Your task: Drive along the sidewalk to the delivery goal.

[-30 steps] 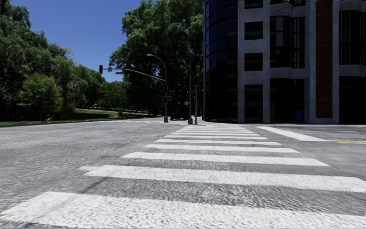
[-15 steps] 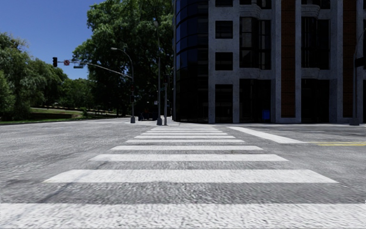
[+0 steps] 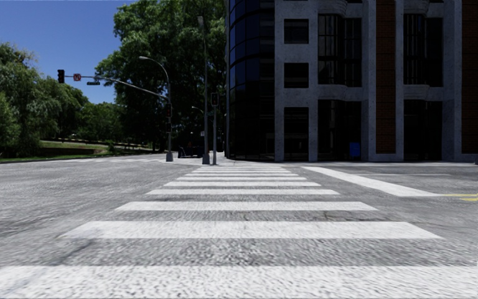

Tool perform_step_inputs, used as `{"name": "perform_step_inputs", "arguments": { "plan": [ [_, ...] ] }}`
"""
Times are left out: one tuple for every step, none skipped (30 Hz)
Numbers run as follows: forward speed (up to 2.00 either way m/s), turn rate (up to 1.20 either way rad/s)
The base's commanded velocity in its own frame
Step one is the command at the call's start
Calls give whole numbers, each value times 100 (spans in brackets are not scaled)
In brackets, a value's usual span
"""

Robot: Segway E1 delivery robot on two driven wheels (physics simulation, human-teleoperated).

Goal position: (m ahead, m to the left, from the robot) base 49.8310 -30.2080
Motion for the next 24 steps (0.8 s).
{"name": "perform_step_inputs", "arguments": {
  "plan": [
    [200,0],
    [200,0],
    [200,0],
    [200,0],
    [200,0],
    [200,0],
    [200,0],
    [200,0],
    [200,0],
    [200,0],
    [200,0],
    [200,0],
    [200,0],
    [200,0],
    [200,0],
    [200,0],
    [200,0],
    [200,0],
    [200,0],
    [200,0],
    [200,0],
    [200,0],
    [200,0],
    [200,0]
  ]
}}
